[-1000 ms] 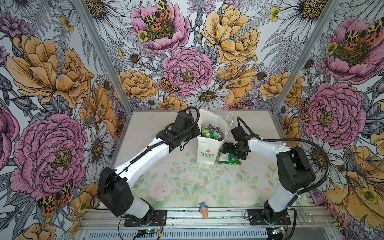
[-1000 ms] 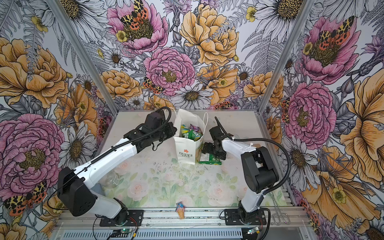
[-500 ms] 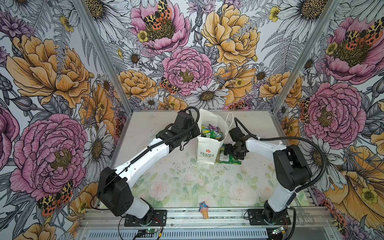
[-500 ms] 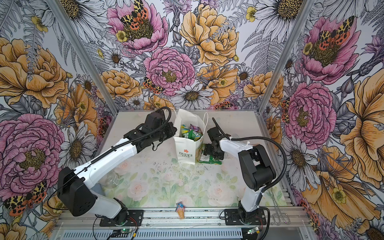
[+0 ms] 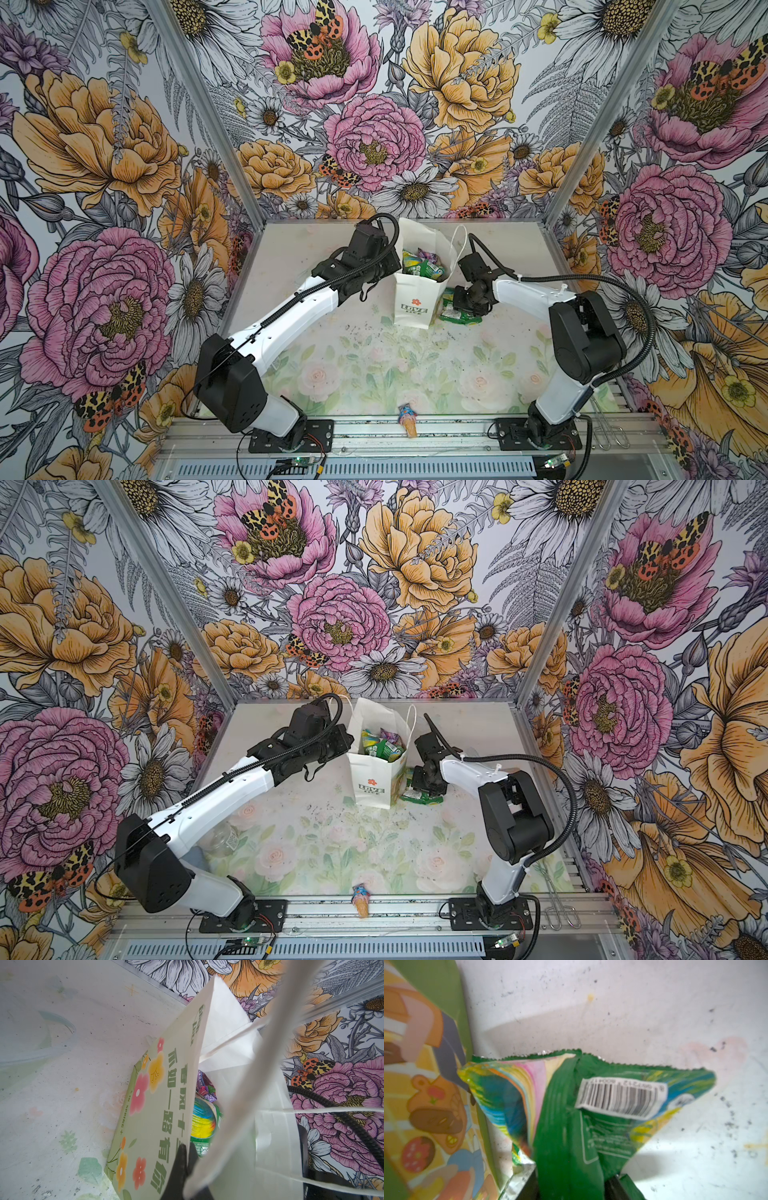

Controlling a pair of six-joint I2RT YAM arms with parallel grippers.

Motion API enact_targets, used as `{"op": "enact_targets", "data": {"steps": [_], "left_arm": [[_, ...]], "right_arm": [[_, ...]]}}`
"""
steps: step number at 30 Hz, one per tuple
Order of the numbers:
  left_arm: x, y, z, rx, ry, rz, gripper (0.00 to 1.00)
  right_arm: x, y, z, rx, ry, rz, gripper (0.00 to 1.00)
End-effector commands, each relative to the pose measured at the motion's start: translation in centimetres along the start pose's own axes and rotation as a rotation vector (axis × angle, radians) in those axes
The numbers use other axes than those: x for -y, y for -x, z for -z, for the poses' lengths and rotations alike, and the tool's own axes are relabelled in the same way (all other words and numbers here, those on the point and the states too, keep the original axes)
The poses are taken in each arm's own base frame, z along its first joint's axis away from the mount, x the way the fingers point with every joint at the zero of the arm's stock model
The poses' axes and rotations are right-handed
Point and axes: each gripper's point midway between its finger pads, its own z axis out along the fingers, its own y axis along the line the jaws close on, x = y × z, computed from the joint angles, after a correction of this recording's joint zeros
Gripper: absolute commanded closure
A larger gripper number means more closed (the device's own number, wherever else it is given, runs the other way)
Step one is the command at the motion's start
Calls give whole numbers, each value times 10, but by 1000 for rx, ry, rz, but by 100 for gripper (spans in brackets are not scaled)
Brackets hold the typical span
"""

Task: Place the snacks into the paper bag
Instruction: 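Lift the flat green chip bag with the right gripper over the paper bag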

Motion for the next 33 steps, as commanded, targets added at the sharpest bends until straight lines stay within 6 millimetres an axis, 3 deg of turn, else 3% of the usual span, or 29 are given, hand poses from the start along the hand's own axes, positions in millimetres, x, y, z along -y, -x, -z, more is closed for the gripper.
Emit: {"op": "enact_targets", "data": {"steps": [1,9,15,18,26,33], "left_arm": [[-1,2,5,6,-12,12,100],[-1,2,6,7,-13,12,100],[-2,1,6,6,-11,12,100],[-3,2,6,8,-10,13,100],[-4,1,5,7,-5,13,100],[-3,1,4,7,-7,15,100]], "right_arm": [[1,0,13,20,0,8,69],[0,14,52,98,52,2,98],[-2,27,89,188,105,1,100],[-7,37,117,251,150,4,100],[-37,69,244,536,309,58,100],[-71,79,347,737,474,128,100]]}}
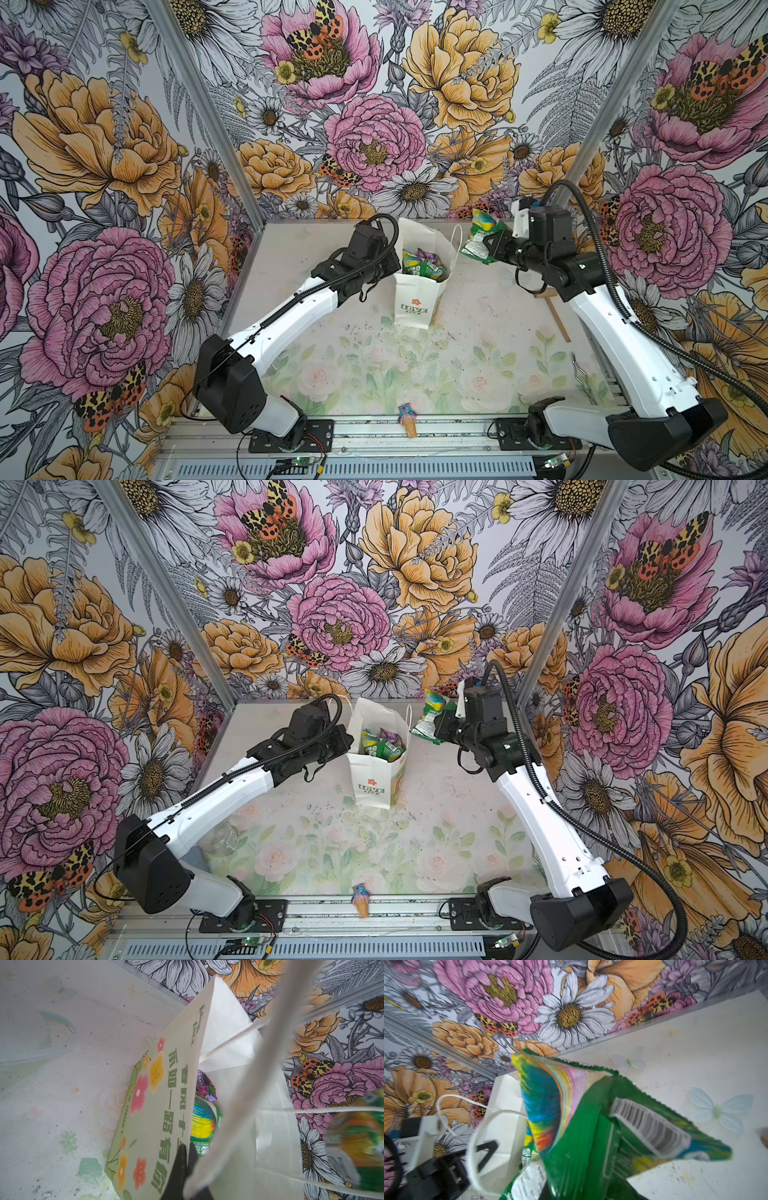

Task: Place the snacks into the paper bag
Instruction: 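Lift the flat green chip bag with the right gripper over the paper bag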

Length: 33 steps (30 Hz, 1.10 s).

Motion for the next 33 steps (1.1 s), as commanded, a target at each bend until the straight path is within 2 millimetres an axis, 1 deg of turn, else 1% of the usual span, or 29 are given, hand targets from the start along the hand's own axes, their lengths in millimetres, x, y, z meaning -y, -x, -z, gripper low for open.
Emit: {"op": "enact_targets", "data": {"steps": [1,3,6,11,14,21,26,33], "left_arm": [[-2,1,3,3,-5,16,100],[-2,1,3,5,-6,16,100],[-2,1,2,3,-6,17,100],[-2,-1,1,-5,-9,17,100],[-2,0,2,-1,-8,17,100],[-1,0,1,-2,-11,18,100],[0,1,2,0,-12,17,100],[1,1,0,-3,-13,15,100]], "right_arm": [[-41,33,32,111,125,59,100],[-63,44,43,151,196,77,100],[-97,53,51,169,334,80,100],[-143,55,51,138,522,88,100],[-157,51,43,111,550,96,100],[-171,35,16,56,548,132,100],[-163,25,-8,29,476,130,100],[-150,4,-43,-50,380,105,100]]}}
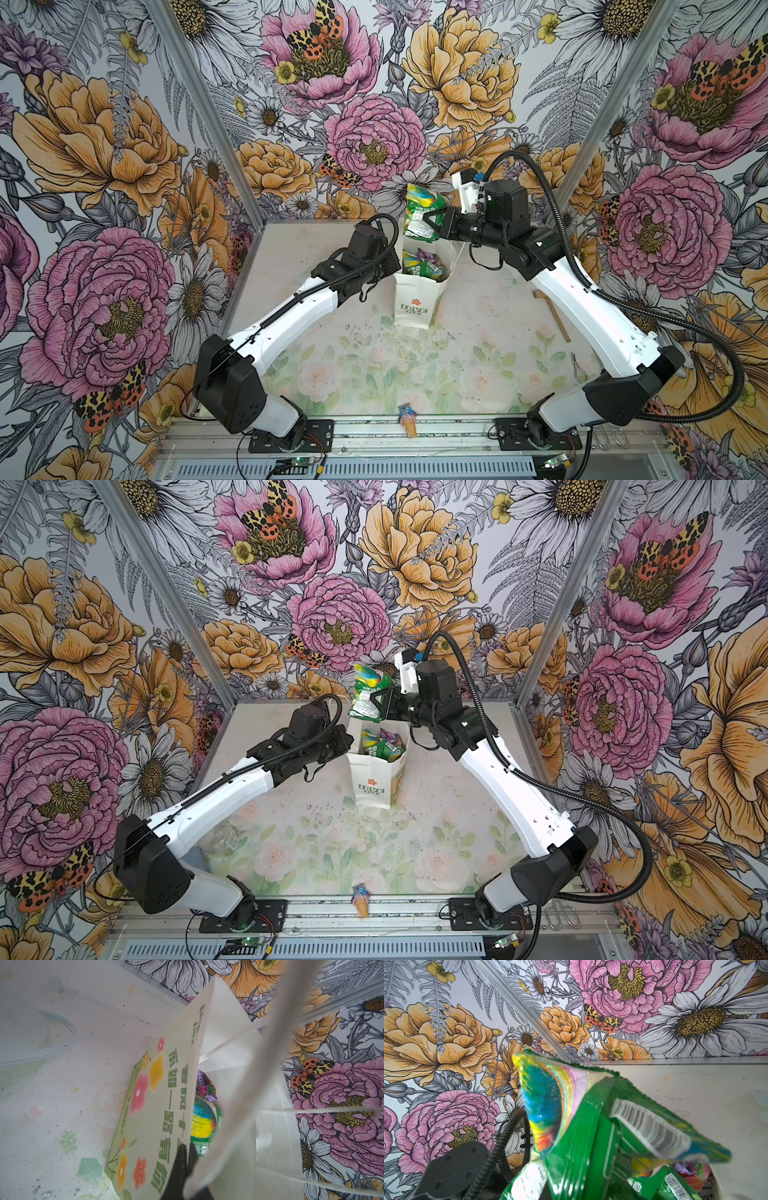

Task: Place the snacks into the paper bag
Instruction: 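Lift the flat green chip bag with the right gripper over the paper bag, then lower the green chip bag into the paper bag held by the left gripper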

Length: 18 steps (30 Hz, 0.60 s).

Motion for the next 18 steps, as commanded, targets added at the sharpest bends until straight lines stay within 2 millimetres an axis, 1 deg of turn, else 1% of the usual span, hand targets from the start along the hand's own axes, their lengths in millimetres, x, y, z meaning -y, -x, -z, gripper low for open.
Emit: {"op": "enact_targets", "data": {"steps": [1,8,13,18], "left_arm": [[1,1,0,-4,-14,14,100],[1,2,1,1,-16,13,100],[1,2,0,-4,-17,14,100],[1,2,0,-3,-19,13,100]], "right_arm": [[2,9,-3,28,-40,6,100],[30,-11,-13,-54,-162,9,100],[40,-27,-21,-126,-192,22,100],[46,-39,-29,-177,-211,22,100]]}}
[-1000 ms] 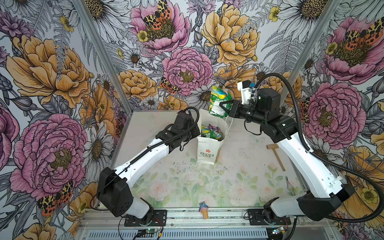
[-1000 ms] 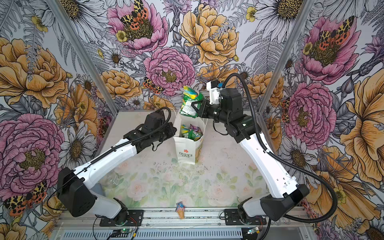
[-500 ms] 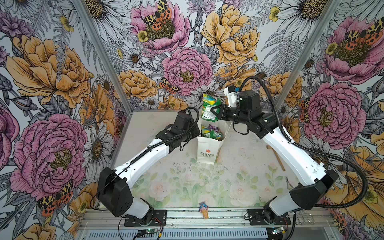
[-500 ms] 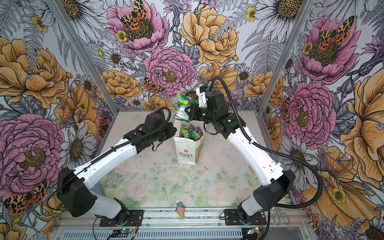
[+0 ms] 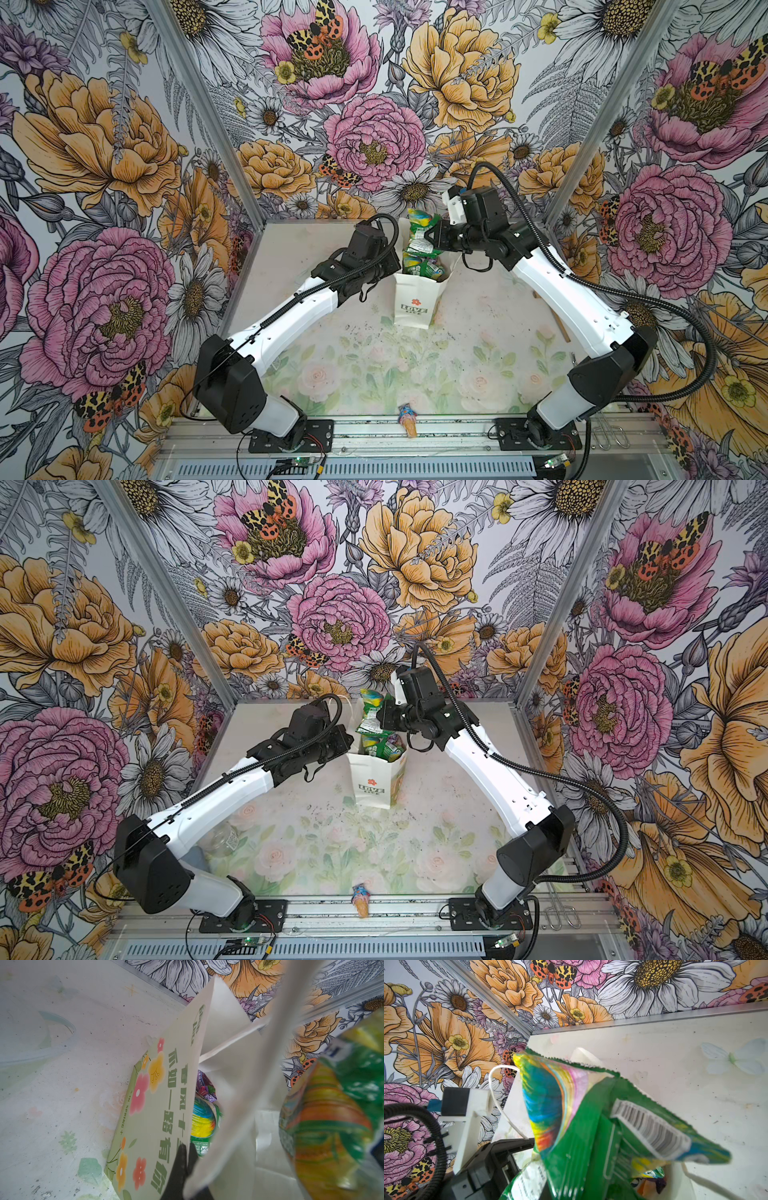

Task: Place the snacks into the paper bag
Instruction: 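Lower the green chip bag into the paper bag held by the left gripper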

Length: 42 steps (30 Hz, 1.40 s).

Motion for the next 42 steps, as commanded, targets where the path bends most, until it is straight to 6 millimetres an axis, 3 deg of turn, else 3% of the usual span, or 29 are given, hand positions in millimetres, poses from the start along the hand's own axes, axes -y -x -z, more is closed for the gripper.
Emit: {"op": "enact_targets", "data": {"steps": [1,11,21,31,42], "left_arm": [[0,1,0,-3,-16,13,100],[-3,0,1,-4,-12,17,100],[-5,1,2,-1,-10,19,100],[-8,1,4,4,-10,23,100],[-10,2,6,7,-9,29,100]], "right_arm": [[-8,5,-1,2,6,35,100],[7,-7,-25,-54,-54,28,100],[25,3,-32,-10,-149,7,100],[27,9,-49,-12,-163,-6,100],[34,16,-55,23,-197,15,100]]}}
